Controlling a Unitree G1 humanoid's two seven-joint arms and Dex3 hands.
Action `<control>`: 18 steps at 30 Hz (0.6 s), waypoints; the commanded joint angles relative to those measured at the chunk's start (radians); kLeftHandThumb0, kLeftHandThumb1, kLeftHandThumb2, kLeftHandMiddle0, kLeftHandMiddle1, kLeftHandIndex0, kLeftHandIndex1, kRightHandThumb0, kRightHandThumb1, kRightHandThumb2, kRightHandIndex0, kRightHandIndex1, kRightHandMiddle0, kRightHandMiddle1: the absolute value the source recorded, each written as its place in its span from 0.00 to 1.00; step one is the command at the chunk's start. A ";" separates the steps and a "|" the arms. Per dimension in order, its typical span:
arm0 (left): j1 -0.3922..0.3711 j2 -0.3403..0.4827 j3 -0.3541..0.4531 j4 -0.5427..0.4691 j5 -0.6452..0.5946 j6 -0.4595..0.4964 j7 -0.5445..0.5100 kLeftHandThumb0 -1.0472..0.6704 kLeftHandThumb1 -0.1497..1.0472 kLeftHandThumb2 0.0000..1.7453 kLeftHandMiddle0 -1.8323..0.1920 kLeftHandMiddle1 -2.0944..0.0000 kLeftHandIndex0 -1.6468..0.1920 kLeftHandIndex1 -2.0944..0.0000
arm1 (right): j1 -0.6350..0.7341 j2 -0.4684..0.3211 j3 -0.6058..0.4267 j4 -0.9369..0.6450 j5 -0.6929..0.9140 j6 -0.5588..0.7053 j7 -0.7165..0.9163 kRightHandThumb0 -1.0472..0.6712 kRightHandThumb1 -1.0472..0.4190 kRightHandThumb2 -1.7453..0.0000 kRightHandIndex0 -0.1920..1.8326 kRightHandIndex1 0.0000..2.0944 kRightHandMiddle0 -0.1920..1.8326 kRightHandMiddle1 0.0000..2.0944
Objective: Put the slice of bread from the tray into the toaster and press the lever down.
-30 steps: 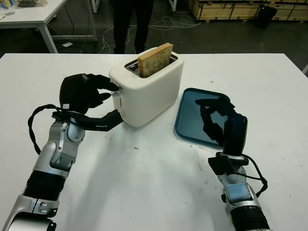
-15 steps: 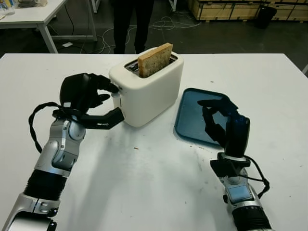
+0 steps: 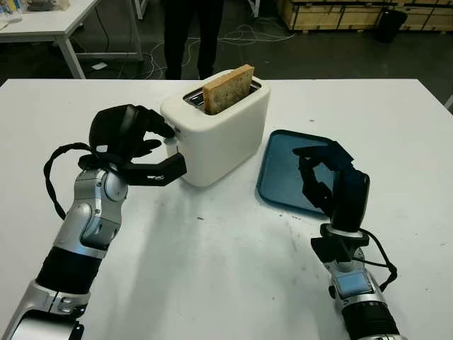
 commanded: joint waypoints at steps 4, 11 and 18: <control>-0.007 0.000 -0.030 0.017 0.017 -0.001 -0.009 0.58 0.80 0.00 0.46 0.34 0.17 0.91 | -0.013 -0.016 -0.008 0.007 -0.012 -0.027 -0.016 0.35 0.09 0.79 0.44 0.80 0.43 0.51; 0.007 -0.121 -0.165 0.201 0.049 0.048 0.018 0.59 0.81 0.00 0.51 0.28 0.19 0.89 | -0.011 -0.036 -0.014 0.021 0.005 -0.054 -0.013 0.36 0.09 0.78 0.43 0.82 0.42 0.51; 0.033 -0.404 -0.333 0.707 0.079 0.085 0.105 0.56 0.85 0.01 0.41 0.71 0.31 0.99 | -0.008 -0.056 -0.027 0.026 0.011 -0.072 -0.008 0.35 0.09 0.77 0.42 0.83 0.43 0.50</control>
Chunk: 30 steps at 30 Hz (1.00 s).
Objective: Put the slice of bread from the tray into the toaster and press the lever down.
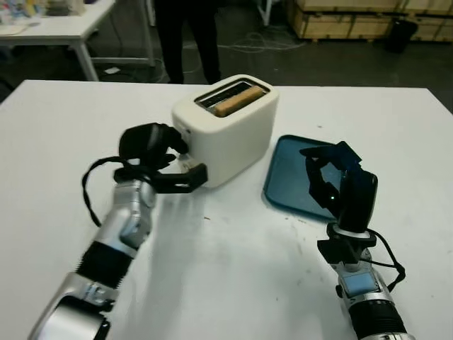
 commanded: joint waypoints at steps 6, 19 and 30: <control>0.138 -0.192 -0.215 0.279 0.000 0.037 -0.156 0.57 0.87 0.00 0.41 0.75 0.35 1.00 | -0.018 -0.030 -0.018 0.031 0.016 -0.059 -0.001 0.35 0.09 0.77 0.41 0.83 0.44 0.49; 0.150 -0.135 -0.222 0.133 -0.029 0.089 -0.198 0.56 0.88 0.00 0.45 0.63 0.31 0.99 | -0.022 -0.020 -0.012 0.040 0.016 -0.078 0.002 0.36 0.09 0.77 0.41 0.83 0.44 0.48; 0.168 -0.125 -0.218 0.100 -0.041 0.109 -0.224 0.57 0.88 0.00 0.49 0.57 0.33 1.00 | -0.029 -0.021 -0.011 0.058 0.011 -0.094 -0.004 0.36 0.09 0.78 0.42 0.82 0.44 0.48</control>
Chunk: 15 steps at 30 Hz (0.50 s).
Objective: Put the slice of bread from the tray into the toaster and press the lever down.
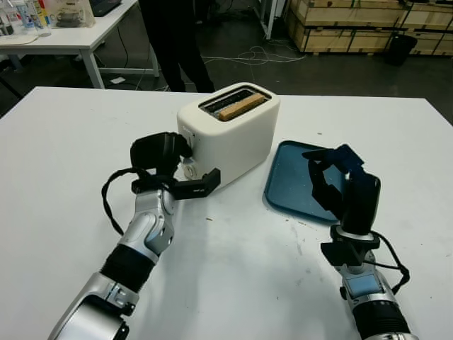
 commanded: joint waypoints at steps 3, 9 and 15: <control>0.130 -0.093 -0.156 0.180 -0.082 -0.021 -0.258 0.57 0.88 0.00 0.47 0.67 0.35 1.00 | -0.028 -0.006 -0.004 0.018 0.005 -0.058 -0.009 0.35 0.09 0.77 0.42 0.82 0.44 0.48; 0.138 -0.131 -0.132 0.270 -0.107 -0.018 -0.233 0.56 0.89 0.01 0.44 0.75 0.36 1.00 | -0.021 -0.011 -0.010 0.012 0.008 -0.058 -0.004 0.35 0.09 0.77 0.42 0.82 0.44 0.48; 0.154 -0.101 -0.153 0.194 -0.091 0.039 -0.310 0.52 0.89 0.01 0.46 0.80 0.38 0.99 | -0.022 -0.012 -0.011 0.018 0.006 -0.062 -0.005 0.36 0.09 0.78 0.41 0.80 0.44 0.48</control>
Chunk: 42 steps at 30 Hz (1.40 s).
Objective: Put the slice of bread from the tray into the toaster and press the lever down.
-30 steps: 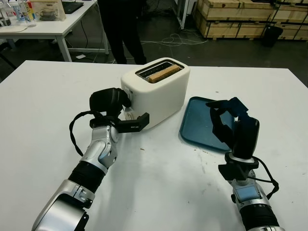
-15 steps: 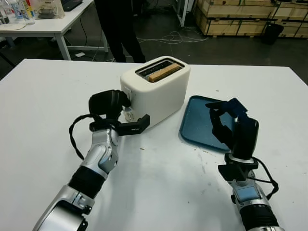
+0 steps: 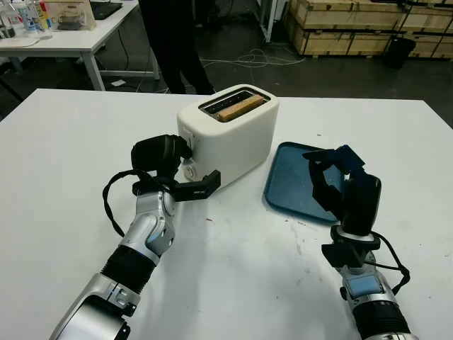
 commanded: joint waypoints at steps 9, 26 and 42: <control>0.359 -0.027 0.117 -0.365 -0.299 -0.375 0.143 0.55 0.89 0.05 0.50 0.41 0.26 0.96 | -0.040 -0.012 -0.009 0.050 -0.003 -0.079 -0.007 0.36 0.09 0.78 0.42 0.81 0.44 0.47; 0.346 -0.036 0.224 -0.424 -0.258 -0.526 0.276 0.47 0.89 0.06 0.51 0.28 0.28 0.96 | -0.051 -0.009 -0.007 0.059 0.011 -0.094 0.009 0.36 0.09 0.79 0.42 0.81 0.44 0.49; 0.222 0.186 0.339 -0.698 -0.052 -0.155 -0.236 0.55 0.84 0.00 0.38 0.56 0.21 0.97 | -0.050 -0.009 -0.009 0.053 0.017 -0.089 0.026 0.35 0.09 0.79 0.43 0.80 0.44 0.49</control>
